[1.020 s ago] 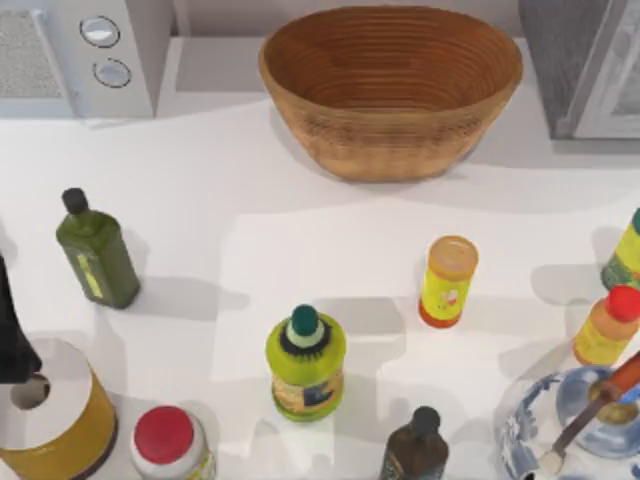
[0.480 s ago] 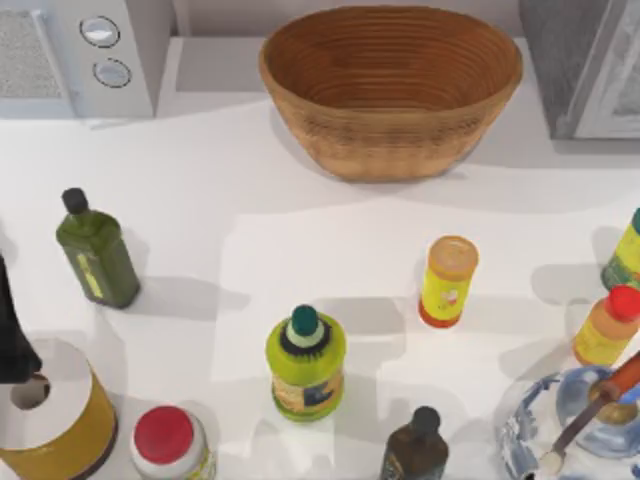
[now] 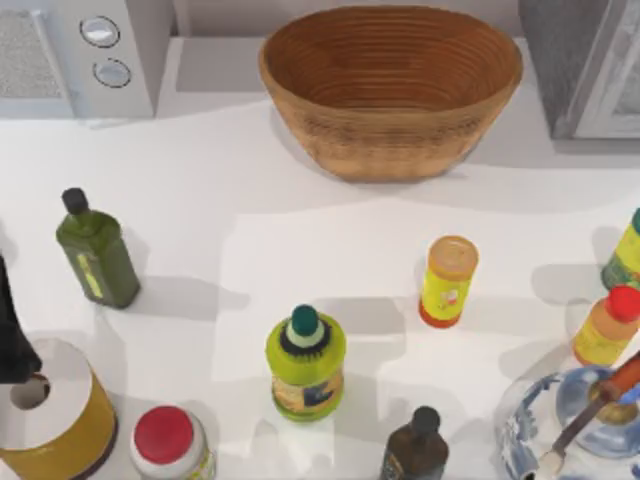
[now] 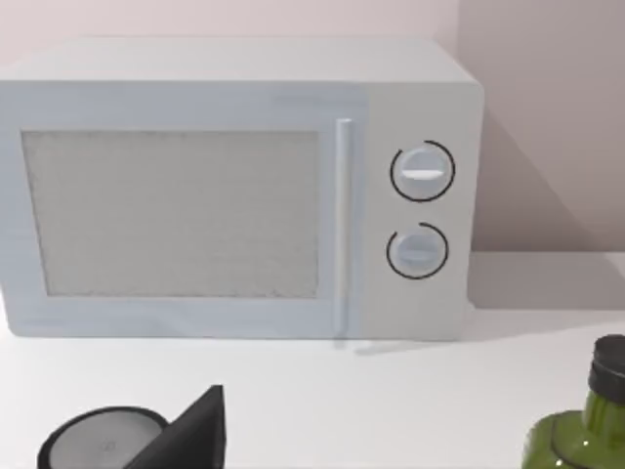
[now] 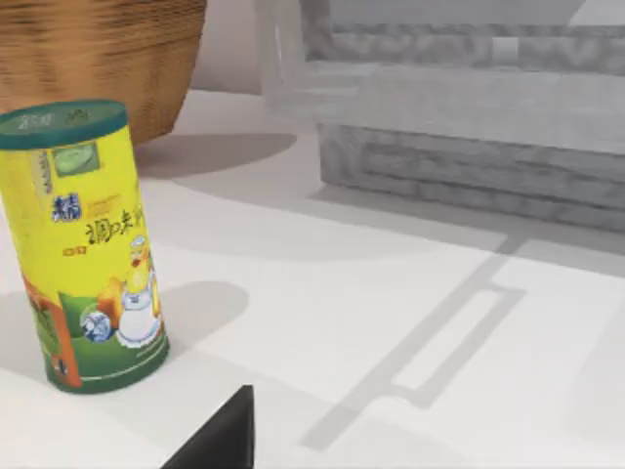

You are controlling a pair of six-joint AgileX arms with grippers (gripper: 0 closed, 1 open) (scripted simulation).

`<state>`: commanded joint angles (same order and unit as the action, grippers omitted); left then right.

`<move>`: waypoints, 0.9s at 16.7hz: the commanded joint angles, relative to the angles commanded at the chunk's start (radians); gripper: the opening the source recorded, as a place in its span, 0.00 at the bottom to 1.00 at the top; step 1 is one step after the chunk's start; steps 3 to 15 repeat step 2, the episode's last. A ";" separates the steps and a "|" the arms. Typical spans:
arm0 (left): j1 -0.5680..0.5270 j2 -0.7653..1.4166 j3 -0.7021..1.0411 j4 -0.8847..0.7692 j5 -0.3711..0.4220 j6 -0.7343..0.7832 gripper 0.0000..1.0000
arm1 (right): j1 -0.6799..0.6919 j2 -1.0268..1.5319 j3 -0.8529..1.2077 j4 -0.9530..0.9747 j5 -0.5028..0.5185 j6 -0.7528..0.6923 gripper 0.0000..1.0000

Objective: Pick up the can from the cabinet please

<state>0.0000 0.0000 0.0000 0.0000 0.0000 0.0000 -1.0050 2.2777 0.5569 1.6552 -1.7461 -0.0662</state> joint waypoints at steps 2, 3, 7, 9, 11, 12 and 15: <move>0.000 0.000 0.000 0.000 0.000 0.000 1.00 | 0.000 0.000 0.000 0.000 0.000 0.000 1.00; 0.000 0.000 0.000 0.000 0.000 0.000 1.00 | 0.000 0.000 0.000 0.000 0.000 0.000 1.00; 0.000 0.000 0.000 0.000 0.000 0.000 1.00 | 0.000 0.000 0.000 0.000 0.000 0.000 1.00; 0.000 0.000 0.000 0.000 0.000 0.000 1.00 | 0.000 0.000 0.000 0.000 0.000 0.000 1.00; 0.000 0.000 0.000 0.000 0.000 0.000 1.00 | 0.000 0.000 0.000 0.000 0.000 0.000 1.00; 0.000 0.000 0.000 0.000 0.000 0.000 1.00 | 0.000 0.000 0.000 0.000 0.000 0.000 1.00; 0.000 0.000 0.000 0.000 0.000 0.000 1.00 | 0.000 0.000 0.000 0.000 0.000 0.000 1.00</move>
